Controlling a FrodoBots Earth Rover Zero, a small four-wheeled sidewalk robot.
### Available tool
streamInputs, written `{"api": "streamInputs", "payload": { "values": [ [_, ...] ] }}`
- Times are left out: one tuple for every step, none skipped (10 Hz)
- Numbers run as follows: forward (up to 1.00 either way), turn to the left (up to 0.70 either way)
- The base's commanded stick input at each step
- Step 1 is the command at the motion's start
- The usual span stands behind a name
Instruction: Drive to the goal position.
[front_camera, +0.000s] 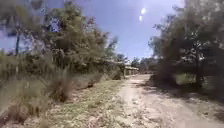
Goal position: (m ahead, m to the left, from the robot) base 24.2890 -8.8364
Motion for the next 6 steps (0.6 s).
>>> {"api": "streamInputs", "payload": {
  "values": [
    [0.70, -0.31],
    [0.70, -0.15],
    [0.70, 0.00],
    [0.70, 0.00],
    [0.70, 0.00],
    [0.70, 0.00]
  ]
}}
